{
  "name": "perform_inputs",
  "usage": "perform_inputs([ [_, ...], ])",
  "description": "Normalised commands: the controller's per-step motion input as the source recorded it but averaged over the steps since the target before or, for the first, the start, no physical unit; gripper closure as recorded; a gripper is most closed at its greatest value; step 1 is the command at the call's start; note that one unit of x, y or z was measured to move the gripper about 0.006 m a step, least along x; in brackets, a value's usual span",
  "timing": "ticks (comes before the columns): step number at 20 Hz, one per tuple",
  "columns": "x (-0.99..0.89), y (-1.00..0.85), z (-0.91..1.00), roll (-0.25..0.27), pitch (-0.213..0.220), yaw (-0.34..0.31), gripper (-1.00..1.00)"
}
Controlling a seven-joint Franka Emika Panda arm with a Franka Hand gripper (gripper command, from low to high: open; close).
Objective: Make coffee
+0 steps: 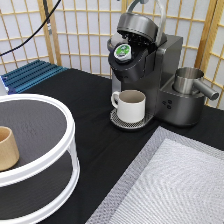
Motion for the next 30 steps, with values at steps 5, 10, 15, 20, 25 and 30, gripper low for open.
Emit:
perform_inputs([
  [5, 0.36, -0.16, -0.10, -0.023, 0.082, -0.020, -1.00],
  [10, 0.09, -0.09, -0.22, -0.059, 0.080, 0.000, -1.00],
  [15, 0.00, -0.31, -0.15, -0.025, 0.073, 0.000, -1.00],
  [20, 0.00, -0.44, -0.36, -0.001, 0.042, 0.000, -1.00],
  [25, 0.01, -0.29, -0.44, -0.006, 0.010, 0.000, -1.00],
  [30, 0.03, -0.27, -0.32, 0.000, 0.022, 0.000, -1.00],
])
